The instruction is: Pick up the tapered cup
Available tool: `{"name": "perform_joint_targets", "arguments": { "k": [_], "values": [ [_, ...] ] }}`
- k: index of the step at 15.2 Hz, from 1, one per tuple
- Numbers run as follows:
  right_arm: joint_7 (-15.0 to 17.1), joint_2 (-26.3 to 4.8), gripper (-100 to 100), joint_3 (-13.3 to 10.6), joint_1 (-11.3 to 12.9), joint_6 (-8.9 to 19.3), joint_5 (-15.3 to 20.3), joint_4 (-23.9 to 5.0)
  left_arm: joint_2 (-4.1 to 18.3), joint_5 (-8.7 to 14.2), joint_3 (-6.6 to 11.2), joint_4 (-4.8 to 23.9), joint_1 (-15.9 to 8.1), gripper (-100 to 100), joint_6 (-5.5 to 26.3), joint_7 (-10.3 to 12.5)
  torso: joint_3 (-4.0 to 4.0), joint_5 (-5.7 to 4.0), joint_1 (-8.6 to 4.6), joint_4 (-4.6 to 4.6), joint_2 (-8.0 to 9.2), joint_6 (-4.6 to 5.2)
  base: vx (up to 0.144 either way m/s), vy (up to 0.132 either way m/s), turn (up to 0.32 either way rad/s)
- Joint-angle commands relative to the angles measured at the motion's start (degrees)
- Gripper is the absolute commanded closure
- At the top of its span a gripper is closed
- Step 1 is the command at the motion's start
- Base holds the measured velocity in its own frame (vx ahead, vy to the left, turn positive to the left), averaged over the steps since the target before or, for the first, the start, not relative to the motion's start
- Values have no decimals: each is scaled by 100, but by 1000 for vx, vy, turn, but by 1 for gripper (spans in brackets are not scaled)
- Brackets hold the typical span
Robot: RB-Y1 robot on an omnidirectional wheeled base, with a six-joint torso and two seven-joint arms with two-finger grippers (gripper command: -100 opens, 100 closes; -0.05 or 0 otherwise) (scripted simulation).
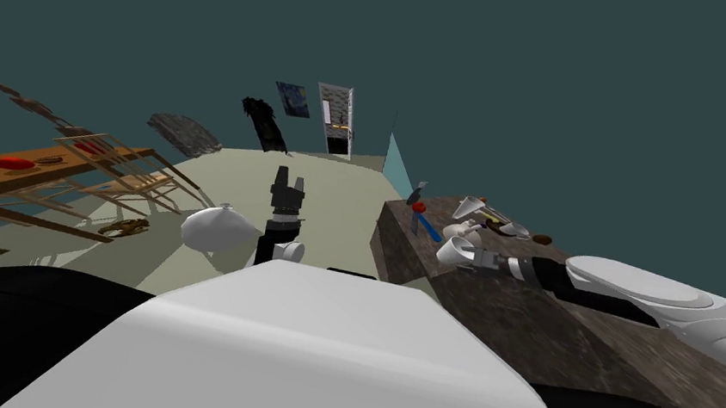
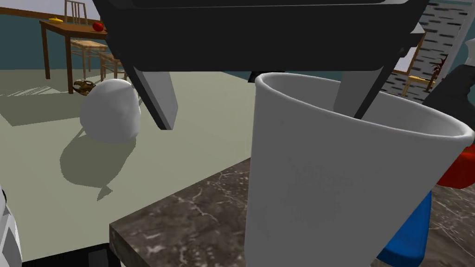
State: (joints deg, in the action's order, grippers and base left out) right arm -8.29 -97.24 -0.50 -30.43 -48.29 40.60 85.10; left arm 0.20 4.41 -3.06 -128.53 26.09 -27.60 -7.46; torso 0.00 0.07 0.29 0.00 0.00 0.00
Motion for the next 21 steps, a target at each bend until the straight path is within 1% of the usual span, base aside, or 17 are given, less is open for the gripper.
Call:
{"name": "perform_joint_targets", "arguments": {
  "k": [1, 2, 4, 5, 8, 10, 11, 14, 15, 16, 18, 20, 21],
  "values": [
    [-23, -286, -100, 3, -161, -17, 125, -60, 0, 0, 0, 0, 0, 0, 0, 0, 0, 0, 0, 0, 0, 0, -9, 54, 70],
    [-23, -297, -100, 3, -161, -17, 125, -60, 0, 0, 0, 0, 0, 0, 0, 0, 1, 1, 0, 0, 1, -1, -4, 51, 60],
    [-53, -623, -100, -89, -236, -96, 294, -216, 0, 0, 0, 0, 0, 0, 0, 0, 0, 0, 0, 0, -1, -1, 0, 62, 102],
    [-53, -623, -100, -89, -236, -96, 294, -216, 0, 0, 0, 0, 0, 0, 0, 0, -1, 1, 4, -1, -3, -4, 2, 60, 100],
    [-84, -961, -100, -196, -319, -181, 472, -377, 0, 0, 0, 0, 0, 0, 0, 0, -2, 2, 5, -1, -4, -2, 7, 64, 97],
    [-84, -961, -100, -196, -319, -181, 472, -377, 0, 0, 0, 0, 0, 0, 0, 0, -3, 1, 4, -1, -6, 0, 10, 45, 27],
    [-93, -1074, -100, -236, -349, -211, 534, -433, 0, 0, 0, 0, 0, 0, 0, 0, -2, -1, -4, 0, -4, 2, 8, 33, 42],
    [-93, -1074, -100, -236, -349, -211, 534, -433, 0, 0, 0, 0, 0, 0, 0, 0, -1, -4, -13, 0, -2, 2, 5, 20, 20],
    [-125, -1100, -100, -163, -463, -175, 472, -417, 0, 0, 1, 0, 0, 0, 0, 0, 0, -5, -18, 0, -1, 3, 0, 0, 0],
    [-195, -929, -100, -255, -497, -67, 532, -442, 1, 0, 1, 0, 0, 0, 0, 0, 1, -6, -22, 1, 1, 2, 22, 12, 83],
    [-224, -860, -100, -289, -513, -21, 555, -450, 0, 0, 0, 0, 0, 0, 0, 0, -5, -8, -22, -2, -8, 0, 36, 16, 103],
    [-224, -860, -100, -289, -513, -21, 555, -450, 1, 0, 1, 0, 1, 0, 0, 0, -5, -8, -23, -2, -9, 2, 18, 7, 6],
    [-268, -757, -100, -339, -538, 48, 590, -464, 1, 0, 1, 0, 1, 0, 0, 0, -4, -7, -24, -1, -6, 3, 15, 4, 40]
  ]
}}
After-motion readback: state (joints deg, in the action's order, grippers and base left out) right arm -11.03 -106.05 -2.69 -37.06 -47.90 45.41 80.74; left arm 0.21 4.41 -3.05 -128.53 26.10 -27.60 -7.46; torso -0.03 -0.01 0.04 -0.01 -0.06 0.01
